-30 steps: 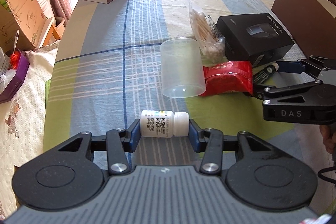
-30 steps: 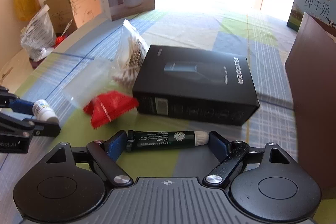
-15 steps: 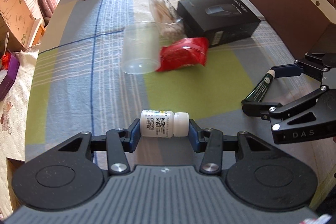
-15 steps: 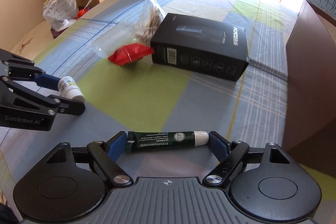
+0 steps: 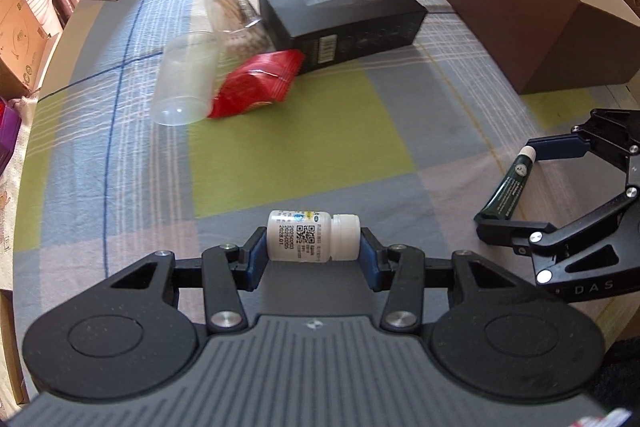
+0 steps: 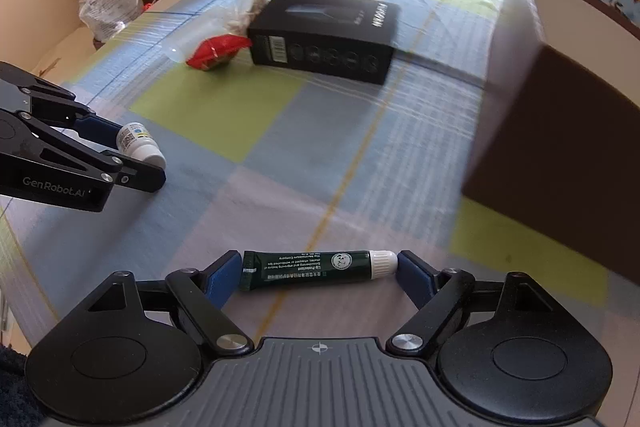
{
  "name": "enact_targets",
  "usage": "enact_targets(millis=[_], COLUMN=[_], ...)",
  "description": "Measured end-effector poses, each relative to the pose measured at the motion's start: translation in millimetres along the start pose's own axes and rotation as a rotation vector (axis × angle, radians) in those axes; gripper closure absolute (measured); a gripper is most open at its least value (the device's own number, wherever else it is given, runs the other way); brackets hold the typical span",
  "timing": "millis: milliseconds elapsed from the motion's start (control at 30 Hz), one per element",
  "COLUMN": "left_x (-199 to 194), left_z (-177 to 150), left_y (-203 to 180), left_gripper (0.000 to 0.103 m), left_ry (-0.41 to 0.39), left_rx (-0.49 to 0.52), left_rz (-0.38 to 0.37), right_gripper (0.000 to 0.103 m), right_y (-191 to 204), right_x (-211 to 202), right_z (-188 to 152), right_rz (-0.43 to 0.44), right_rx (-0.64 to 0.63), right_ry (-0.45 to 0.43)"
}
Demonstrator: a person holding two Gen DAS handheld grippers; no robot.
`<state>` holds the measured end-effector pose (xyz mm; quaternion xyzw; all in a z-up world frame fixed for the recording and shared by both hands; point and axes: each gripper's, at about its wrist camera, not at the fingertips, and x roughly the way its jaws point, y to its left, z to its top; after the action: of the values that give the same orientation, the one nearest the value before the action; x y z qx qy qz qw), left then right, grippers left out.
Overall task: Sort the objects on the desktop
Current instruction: 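Carry the pill bottle and green tube with both tools over the box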
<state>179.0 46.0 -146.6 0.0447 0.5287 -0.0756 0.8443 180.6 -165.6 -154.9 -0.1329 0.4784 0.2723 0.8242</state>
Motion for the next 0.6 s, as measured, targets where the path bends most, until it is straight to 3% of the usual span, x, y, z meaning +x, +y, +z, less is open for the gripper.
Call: enact_targets(millis=[600], left_x=[-3.9], left_z=[16.0], left_y=[-69.9], left_gripper=[0.061], left_ry=[-0.012], left_rx=[0.057], left_rz=[-0.035], right_gripper=[0.022], right_y=[-84.0], right_x=[-46.4], right_z=[-41.1], right_rz=[-0.067], right_rx=[0.146], right_ry=[0.005])
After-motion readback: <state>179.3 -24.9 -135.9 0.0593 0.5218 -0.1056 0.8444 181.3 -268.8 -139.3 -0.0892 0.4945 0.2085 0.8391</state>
